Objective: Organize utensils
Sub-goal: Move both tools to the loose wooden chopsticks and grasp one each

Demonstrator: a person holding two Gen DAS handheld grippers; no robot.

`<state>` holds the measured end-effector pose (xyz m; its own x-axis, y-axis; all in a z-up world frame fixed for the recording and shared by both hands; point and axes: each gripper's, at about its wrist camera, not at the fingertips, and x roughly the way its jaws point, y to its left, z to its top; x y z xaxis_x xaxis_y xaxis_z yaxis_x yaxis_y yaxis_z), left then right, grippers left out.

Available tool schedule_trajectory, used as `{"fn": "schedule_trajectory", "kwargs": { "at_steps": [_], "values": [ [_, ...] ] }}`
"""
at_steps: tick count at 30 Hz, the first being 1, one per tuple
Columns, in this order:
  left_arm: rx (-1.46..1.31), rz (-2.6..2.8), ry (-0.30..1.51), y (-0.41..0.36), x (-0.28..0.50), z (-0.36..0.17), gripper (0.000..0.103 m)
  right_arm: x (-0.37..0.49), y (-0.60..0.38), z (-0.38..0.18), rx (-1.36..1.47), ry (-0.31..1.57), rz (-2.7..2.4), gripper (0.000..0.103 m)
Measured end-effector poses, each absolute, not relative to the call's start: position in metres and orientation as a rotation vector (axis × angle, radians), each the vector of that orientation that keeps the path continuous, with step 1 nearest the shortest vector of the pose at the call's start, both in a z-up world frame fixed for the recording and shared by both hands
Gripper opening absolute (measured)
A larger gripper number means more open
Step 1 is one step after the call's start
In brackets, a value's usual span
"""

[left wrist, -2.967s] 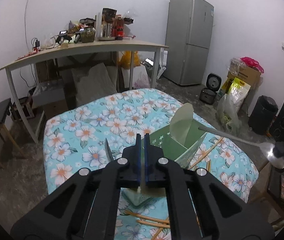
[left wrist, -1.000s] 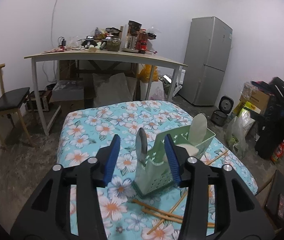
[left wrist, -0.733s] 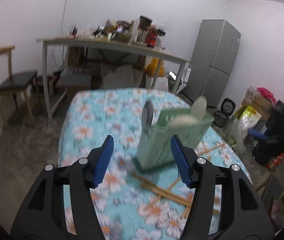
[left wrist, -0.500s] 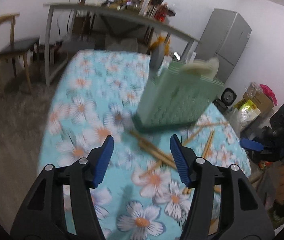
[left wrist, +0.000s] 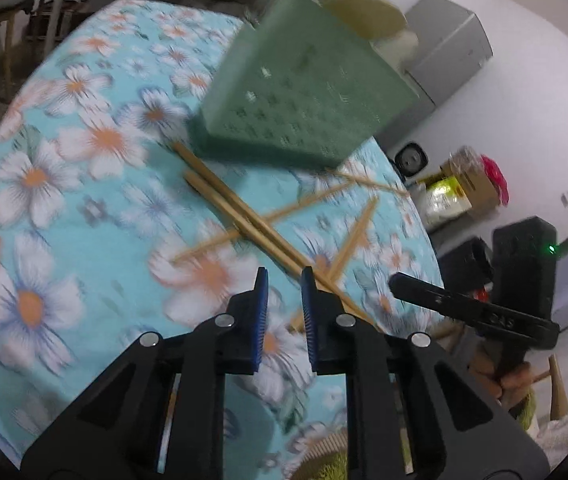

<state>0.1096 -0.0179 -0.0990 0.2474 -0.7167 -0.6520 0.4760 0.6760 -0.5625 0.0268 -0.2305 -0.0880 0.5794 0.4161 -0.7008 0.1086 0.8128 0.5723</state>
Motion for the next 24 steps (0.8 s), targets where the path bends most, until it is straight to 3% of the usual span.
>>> {"fn": "schedule_trajectory", "kwargs": {
  "at_steps": [7,24],
  "values": [
    [-0.338,-0.769,1.066,-0.02,0.112,-0.103,0.016,0.028,-0.195,-0.118,0.757,1.064,0.421,0.009],
    [-0.265,-0.467,1.057,-0.027,0.172,-0.085,0.015,0.028,-0.219,-0.112,0.774,0.988,0.503,0.01]
  ]
}}
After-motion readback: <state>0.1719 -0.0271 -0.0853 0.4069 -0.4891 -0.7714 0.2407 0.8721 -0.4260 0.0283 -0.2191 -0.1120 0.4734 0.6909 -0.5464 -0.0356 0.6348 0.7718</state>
